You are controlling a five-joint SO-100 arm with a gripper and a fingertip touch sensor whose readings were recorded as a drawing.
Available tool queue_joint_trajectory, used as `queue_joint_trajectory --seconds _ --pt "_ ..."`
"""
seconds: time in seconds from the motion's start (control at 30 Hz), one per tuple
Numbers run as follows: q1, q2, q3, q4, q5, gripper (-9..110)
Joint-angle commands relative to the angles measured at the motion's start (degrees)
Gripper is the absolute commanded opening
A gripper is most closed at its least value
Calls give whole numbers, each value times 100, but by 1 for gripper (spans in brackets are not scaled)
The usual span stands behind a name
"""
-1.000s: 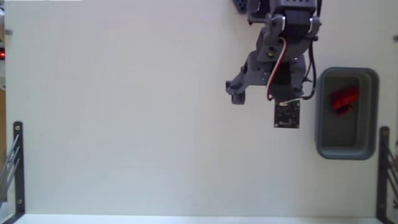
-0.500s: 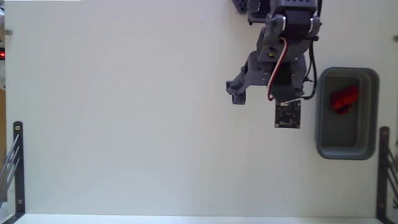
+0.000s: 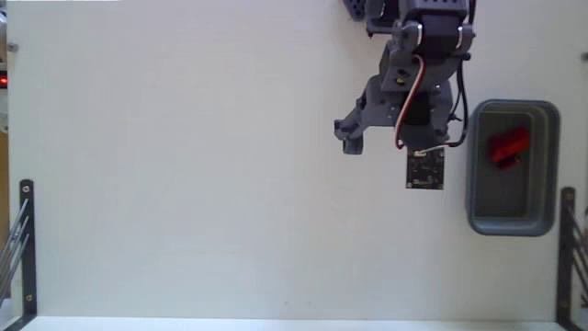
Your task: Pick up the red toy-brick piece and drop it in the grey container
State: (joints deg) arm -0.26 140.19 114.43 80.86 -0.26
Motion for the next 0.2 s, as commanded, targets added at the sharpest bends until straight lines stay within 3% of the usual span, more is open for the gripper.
queue_joint_trajectory --seconds 0.0,0.17 --pt "26 193 12 110 26 110" --pt "26 193 12 110 26 110"
